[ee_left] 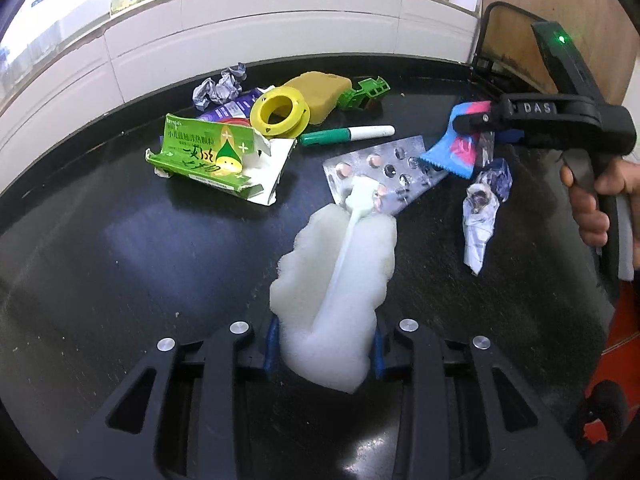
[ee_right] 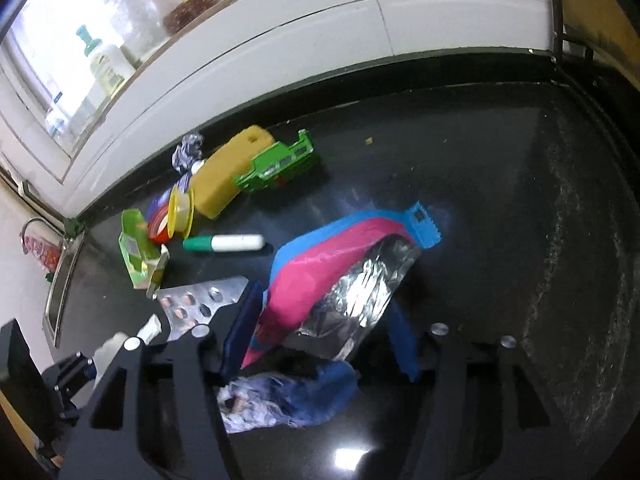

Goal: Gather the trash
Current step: 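Grasp the white foam with the left tool while the right tool grasps the pink-blue wrapper, then carry the foam and the wrapper over the black bin with both tools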

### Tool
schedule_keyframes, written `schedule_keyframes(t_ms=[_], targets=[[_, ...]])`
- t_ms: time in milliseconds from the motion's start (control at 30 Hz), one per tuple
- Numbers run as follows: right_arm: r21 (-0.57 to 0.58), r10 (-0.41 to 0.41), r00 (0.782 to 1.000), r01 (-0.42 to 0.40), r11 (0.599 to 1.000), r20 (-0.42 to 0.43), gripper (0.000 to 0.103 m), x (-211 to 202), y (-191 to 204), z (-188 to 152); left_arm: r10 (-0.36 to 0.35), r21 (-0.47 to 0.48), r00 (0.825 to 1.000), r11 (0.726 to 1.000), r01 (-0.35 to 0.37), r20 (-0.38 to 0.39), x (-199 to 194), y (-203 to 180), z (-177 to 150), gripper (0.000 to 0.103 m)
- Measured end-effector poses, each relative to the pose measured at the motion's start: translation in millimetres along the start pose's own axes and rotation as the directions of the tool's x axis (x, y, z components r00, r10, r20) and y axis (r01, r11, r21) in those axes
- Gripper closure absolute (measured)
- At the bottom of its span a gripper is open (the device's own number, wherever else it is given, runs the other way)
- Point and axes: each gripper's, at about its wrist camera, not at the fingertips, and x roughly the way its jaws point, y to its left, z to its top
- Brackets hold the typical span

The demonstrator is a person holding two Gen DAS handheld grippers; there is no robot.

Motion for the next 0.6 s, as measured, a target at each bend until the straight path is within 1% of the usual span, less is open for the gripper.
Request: schedule_keyframes(t_ms=[33,67,100,167,233,367,600], targets=[[0.000,-0.004,1.000,0.004,1.000,-0.005,0.048,3,-2,2,0.004,-0.002,1.000,1.000,-0.004,0.000,0,0,-1,0.070],[0.001,0.010,1.000,-0.010,1.000,-0.018,0.061,6,-3,4,0.007,-0.004,1.000,1.000,-0.007,0.000,1,1,-1,0.070],[0.003,0.015,1.000,-0.015,1.000,-0.025,0.070,8,-4,5,0.010,-0.009,1.000,1.000,-0.010,0.001,1,2,-1,0.070],[-0.009,0.001,1.000,-0.001,1.000,-0.003,0.078,4,-2,6,0.012,-0.023,1.000,1.000,-0.012,0.007,0,5,0,0.070],[-0.038,-0.013,1.000,0.014,0.999,0.025,0.091,-3,4,6,0.013,-0.034,1.000,0.999,-0.013,0.011,-2,7,0,0.070],[-0.075,-0.015,0.996,0.022,0.997,0.089,0.094,-25,19,7,0.026,-0.047,1.000,0.999,-0.025,0.017,-4,10,1,0.070],[-0.134,0.018,0.991,0.000,0.991,0.134,0.094,-56,48,11,0.049,-0.079,0.998,0.996,-0.047,0.024,-14,15,3,0.072]])
